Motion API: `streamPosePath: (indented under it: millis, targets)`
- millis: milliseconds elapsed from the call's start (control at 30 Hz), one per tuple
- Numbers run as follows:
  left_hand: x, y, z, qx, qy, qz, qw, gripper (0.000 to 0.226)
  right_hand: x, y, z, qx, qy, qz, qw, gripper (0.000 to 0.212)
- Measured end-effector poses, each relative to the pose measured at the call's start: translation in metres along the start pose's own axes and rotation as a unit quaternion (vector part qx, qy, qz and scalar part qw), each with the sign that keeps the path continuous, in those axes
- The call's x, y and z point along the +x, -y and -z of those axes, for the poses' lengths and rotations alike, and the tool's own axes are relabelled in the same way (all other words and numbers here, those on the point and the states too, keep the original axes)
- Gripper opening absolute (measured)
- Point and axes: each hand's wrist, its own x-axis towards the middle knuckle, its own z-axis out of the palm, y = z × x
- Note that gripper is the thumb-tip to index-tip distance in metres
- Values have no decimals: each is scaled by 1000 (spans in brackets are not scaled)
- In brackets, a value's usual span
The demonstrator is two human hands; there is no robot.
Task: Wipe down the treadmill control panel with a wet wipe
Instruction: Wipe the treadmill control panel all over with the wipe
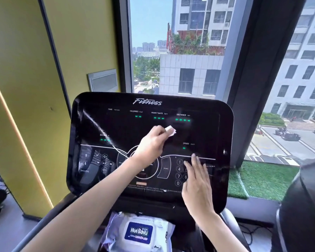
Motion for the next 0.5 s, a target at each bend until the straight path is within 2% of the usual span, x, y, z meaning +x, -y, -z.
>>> streamPosePath:
  millis: [33, 67, 100, 133, 167, 200, 267, 300, 333, 367, 400, 433, 500]
  targets:
    - [2, 8, 4, 7, -5, 4, 1000, 42, 1, -1, 0, -6, -1, 1, 1000, 63]
    - [6, 14, 9, 10, -48, 66, 997, 39, 2, -2, 1, -10, -1, 1, 1000, 64]
    - [11, 19, 15, 3, -121, 171, 978, 34, 3, -3, 1, -14, 0, 2, 1000, 65]
    - [16, 19, 20, 0, -188, 271, 944, 31, 3, -4, 1, -18, 1, 3, 1000, 66]
    - [16, 17, 18, 2, -213, 321, 923, 31, 2, -4, 0, -20, 3, 5, 1000, 67]
    - [15, 10, 14, 13, -199, 298, 933, 33, 2, -5, -1, -21, 3, 7, 1000, 67]
    - [6, -12, -1, 3, -67, 110, 992, 42, 2, -5, -1, -22, 2, 12, 1000, 67]
    - [-3, -18, -6, -8, 25, 16, 1000, 48, 3, -5, -1, -21, 1, 12, 1000, 67]
    - [-7, -16, -6, -2, 87, -46, 995, 51, 3, -5, 0, -18, 1, 11, 1000, 67]
    - [-4, -11, -1, 8, 95, -57, 994, 51, 2, -5, 1, -13, 1, 10, 1000, 67]
    - [3, -4, 4, 14, 56, -16, 998, 47, 3, -5, 2, -8, 0, 9, 1000, 67]
    - [13, 3, 11, 11, -12, 66, 998, 42, 3, -5, 2, -4, -1, 8, 1000, 66]
    - [31, 13, 21, 21, -153, 247, 957, 32, 2, -6, 3, -2, -2, 10, 1000, 66]
